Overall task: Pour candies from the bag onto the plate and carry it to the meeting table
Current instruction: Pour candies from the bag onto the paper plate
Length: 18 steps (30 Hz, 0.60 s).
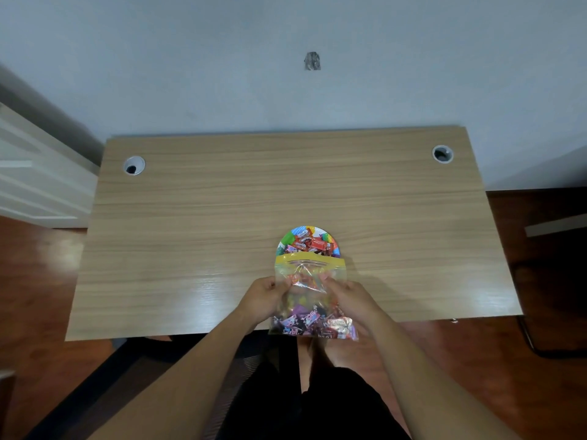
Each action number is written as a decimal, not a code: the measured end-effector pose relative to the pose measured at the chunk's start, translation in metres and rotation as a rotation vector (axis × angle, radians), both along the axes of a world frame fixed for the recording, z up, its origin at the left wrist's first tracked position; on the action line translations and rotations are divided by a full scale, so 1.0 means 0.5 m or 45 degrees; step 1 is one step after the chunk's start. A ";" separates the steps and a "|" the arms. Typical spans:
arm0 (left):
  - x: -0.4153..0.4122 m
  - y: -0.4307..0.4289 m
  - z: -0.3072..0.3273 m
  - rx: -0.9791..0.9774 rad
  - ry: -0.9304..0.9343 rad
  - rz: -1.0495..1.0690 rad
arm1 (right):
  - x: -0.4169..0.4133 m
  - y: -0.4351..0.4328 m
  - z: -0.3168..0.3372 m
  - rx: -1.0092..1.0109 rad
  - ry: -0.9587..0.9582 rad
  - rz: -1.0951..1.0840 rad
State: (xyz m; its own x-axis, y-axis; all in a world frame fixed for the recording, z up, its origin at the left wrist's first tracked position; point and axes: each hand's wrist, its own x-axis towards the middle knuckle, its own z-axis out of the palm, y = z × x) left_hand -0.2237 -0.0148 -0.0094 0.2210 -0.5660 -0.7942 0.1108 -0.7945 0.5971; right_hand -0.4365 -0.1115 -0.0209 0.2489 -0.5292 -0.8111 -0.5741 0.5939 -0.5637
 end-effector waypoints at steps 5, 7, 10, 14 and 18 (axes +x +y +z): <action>-0.001 -0.005 -0.008 0.008 -0.122 0.036 | 0.003 0.003 0.001 -0.002 -0.010 -0.021; -0.003 -0.006 -0.010 -0.003 -0.101 0.076 | 0.005 0.004 -0.002 0.005 -0.007 -0.029; -0.003 -0.005 -0.008 -0.008 -0.075 0.090 | 0.005 0.002 -0.007 0.021 -0.019 -0.031; 0.002 0.001 -0.009 -0.047 -0.120 -0.044 | 0.006 0.001 0.004 0.035 -0.059 -0.039; 0.004 0.000 -0.002 -0.035 -0.248 -0.244 | 0.009 0.007 0.007 0.032 -0.085 -0.011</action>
State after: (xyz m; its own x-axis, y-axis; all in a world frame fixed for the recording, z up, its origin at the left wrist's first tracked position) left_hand -0.2217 -0.0149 -0.0107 0.2547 -0.6333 -0.7308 -0.1593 -0.7729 0.6142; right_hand -0.4320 -0.1080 -0.0176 0.2984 -0.5111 -0.8061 -0.5306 0.6132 -0.5852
